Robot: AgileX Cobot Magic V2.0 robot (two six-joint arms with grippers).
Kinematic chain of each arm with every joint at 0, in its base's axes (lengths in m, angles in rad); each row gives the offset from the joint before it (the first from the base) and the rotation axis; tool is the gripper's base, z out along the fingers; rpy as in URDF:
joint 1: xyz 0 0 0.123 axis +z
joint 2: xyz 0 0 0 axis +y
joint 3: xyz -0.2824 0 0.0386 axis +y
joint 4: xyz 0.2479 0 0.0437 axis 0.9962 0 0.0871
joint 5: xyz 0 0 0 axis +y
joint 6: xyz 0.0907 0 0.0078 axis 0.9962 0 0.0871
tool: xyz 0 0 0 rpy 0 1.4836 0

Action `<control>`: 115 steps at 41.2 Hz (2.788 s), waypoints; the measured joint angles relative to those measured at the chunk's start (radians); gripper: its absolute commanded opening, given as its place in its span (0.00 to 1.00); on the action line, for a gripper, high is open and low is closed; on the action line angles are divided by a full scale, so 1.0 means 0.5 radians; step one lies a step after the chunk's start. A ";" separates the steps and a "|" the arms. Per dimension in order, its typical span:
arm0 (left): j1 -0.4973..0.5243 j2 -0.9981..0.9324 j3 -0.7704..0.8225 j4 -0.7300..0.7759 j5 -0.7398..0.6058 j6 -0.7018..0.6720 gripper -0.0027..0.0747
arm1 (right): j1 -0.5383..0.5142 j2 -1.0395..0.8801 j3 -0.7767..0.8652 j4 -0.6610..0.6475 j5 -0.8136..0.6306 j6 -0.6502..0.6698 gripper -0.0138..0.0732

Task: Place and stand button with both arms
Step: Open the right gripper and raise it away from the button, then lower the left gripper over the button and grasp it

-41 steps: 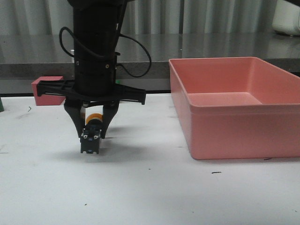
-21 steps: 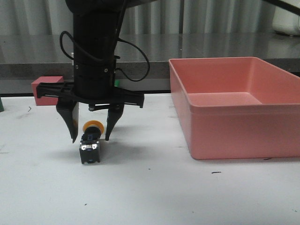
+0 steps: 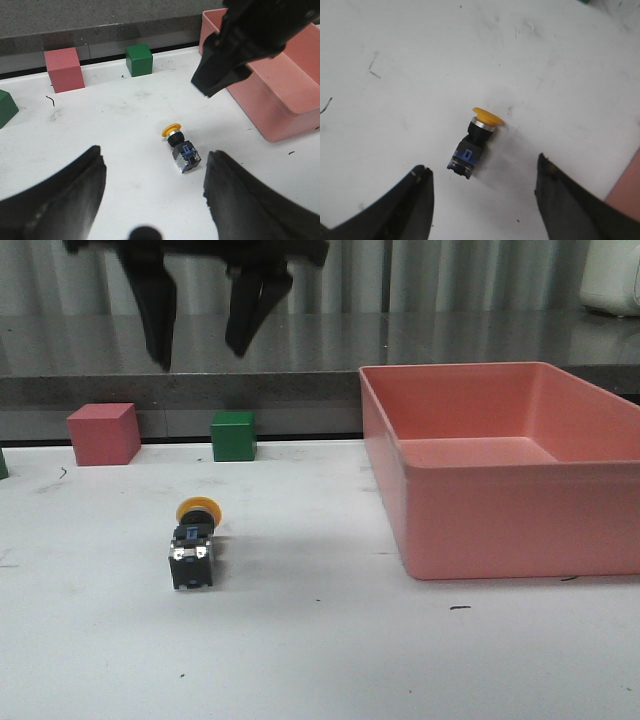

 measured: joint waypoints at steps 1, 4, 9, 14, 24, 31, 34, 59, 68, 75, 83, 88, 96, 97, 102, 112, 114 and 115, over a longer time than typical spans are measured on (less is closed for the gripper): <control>0.000 0.000 0.000 0.000 0.000 0.000 0.57 | 0.000 -0.045 0.031 0.000 0.000 -0.052 0.70; 0.000 0.000 0.000 0.000 0.000 0.000 0.57 | 0.000 -0.208 0.145 -0.004 0.005 -0.161 0.70; 0.000 0.000 0.000 0.000 0.000 0.000 0.57 | 0.000 -0.549 0.431 -0.008 0.009 -0.314 0.70; 0.000 0.000 0.000 0.000 0.000 0.000 0.57 | 0.000 -0.909 0.789 -0.008 -0.078 -0.398 0.70; 0.000 0.000 0.000 0.000 0.000 0.000 0.57 | 0.000 -1.656 1.530 -0.008 -0.373 -0.433 0.70; 0.000 0.000 0.000 0.000 0.000 0.000 0.57 | 0.000 -2.103 1.936 -0.008 -0.503 -0.436 0.70; 0.000 0.000 0.000 0.000 0.000 0.000 0.57 | 0.000 -2.285 2.086 -0.008 -0.539 -0.436 0.70; 0.000 0.000 0.000 0.000 -0.084 0.000 0.57 | 0.000 -3.033 2.568 -0.008 -0.602 -0.436 0.70; 0.000 0.004 -0.003 -0.029 -0.140 0.000 0.61 | 0.000 -3.036 2.571 -0.008 -0.593 -0.436 0.70; 0.000 0.140 -0.092 -0.085 -0.070 0.000 0.77 | 0.000 -3.036 2.571 -0.008 -0.592 -0.436 0.70; -0.004 0.507 -0.338 -0.086 0.182 0.000 0.77 | 0.000 -3.036 2.571 -0.008 -0.588 -0.436 0.70; -0.070 0.800 -0.480 -0.081 0.303 0.000 0.77 | 0.000 -3.036 2.571 -0.010 -0.588 -0.436 0.70; -0.278 1.250 -0.707 0.000 0.388 -0.035 0.77 | 0.000 -3.036 2.571 -0.010 -0.588 -0.436 0.70; -0.296 1.316 -0.749 0.004 0.412 -0.066 0.77 | 0.000 -3.036 2.571 -0.010 -0.588 -0.436 0.70; -0.320 1.600 -0.949 0.031 0.545 -0.237 0.77 | 0.000 -3.036 2.571 -0.010 -0.588 -0.436 0.70; -0.323 2.125 -1.303 0.051 0.740 -0.431 0.77 | 0.000 -3.036 2.571 -0.010 -0.588 -0.436 0.70; -0.323 2.221 -1.365 0.051 0.767 -0.479 0.77 | 0.000 -3.036 2.571 -0.010 -0.588 -0.436 0.70; -0.323 2.261 -1.389 0.054 0.771 -0.500 0.77 | 0.000 -3.036 2.571 -0.010 -0.588 -0.436 0.70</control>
